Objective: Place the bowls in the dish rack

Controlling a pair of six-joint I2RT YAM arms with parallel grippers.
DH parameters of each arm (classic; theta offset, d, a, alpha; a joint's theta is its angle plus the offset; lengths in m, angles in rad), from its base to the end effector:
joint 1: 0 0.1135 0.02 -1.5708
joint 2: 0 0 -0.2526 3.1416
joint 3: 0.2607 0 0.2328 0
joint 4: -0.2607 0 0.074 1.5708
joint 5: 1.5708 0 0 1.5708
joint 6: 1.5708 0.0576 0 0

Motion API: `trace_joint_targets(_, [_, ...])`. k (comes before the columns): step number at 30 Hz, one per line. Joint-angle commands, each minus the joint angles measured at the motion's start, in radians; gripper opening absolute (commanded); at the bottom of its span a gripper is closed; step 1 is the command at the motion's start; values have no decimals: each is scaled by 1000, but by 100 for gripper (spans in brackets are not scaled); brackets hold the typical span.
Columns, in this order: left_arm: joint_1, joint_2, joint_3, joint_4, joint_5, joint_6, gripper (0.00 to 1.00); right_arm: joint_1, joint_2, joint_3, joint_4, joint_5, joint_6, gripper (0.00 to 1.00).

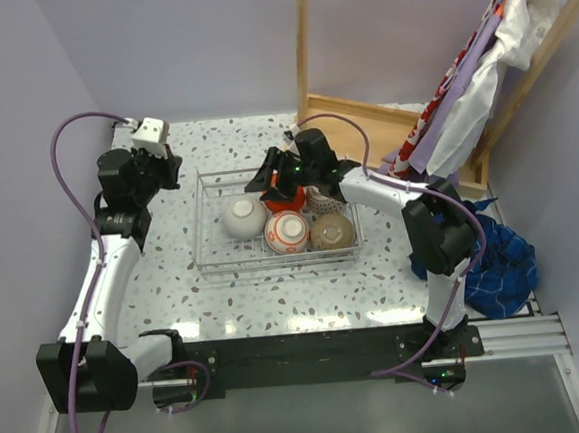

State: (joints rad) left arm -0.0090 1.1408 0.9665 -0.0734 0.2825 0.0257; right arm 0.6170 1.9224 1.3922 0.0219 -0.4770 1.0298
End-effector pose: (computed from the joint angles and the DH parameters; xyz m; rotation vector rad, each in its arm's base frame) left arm 0.2718 -0.0185 0.3315 0.2310 1.8005 -0.2448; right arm 0.3442 0.2766 0.2277 0.1537 2.3796 1.4075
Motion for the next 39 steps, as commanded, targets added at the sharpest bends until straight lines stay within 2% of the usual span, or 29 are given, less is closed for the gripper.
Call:
trace_joint_targets(1, [-3,-42,-11,58,18,-18,8,4,-86,85,23,-58,-144,64])
trace_joint_targets(3, [-3,-52,-8,96,20,-44,10,4,-112,135,-43,-57,-232,67])
trace_joint_targets(4, [-3,-55,-2,96,20,-46,12,4,-123,152,-66,-54,-326,70])
trace_joint_targets(6, [-3,-56,18,93,14,-46,24,4,-144,224,-168,-28,-416,85])
trace_joint_targets(7, [-3,-65,21,93,6,-46,34,4,-149,258,-213,-9,-547,88])
trace_joint_targets(8, [-3,-73,26,101,-2,-53,41,4,-152,292,-264,24,-609,99])
trace_joint_targets(10, [-3,-94,26,106,-22,-59,59,6,-177,358,-374,69,-772,99])
trace_joint_targets(12, [-2,-110,20,107,-35,-60,67,9,-209,344,-427,171,-902,99])
trace_joint_targets(16, [-2,-148,-3,103,-46,-47,100,9,-327,274,-494,326,-1025,99])
trace_joint_targets(18, [-2,-153,-14,95,-55,-41,100,9,-367,246,-564,426,-1024,99])
trace_joint_targets(25, [-2,-142,-95,53,-45,-78,100,9,-608,24,-701,589,-1048,99])
trace_joint_targets(30, [-2,-138,-138,54,-43,-83,100,9,-739,-76,-804,604,-1059,99])
trace_joint_targets(34, [-2,-127,-153,52,-57,-52,100,7,-824,-153,-809,597,-1060,99])
trace_joint_targets(39, [-2,-112,-181,92,-69,-30,100,6,-893,-226,-824,574,-1145,99])
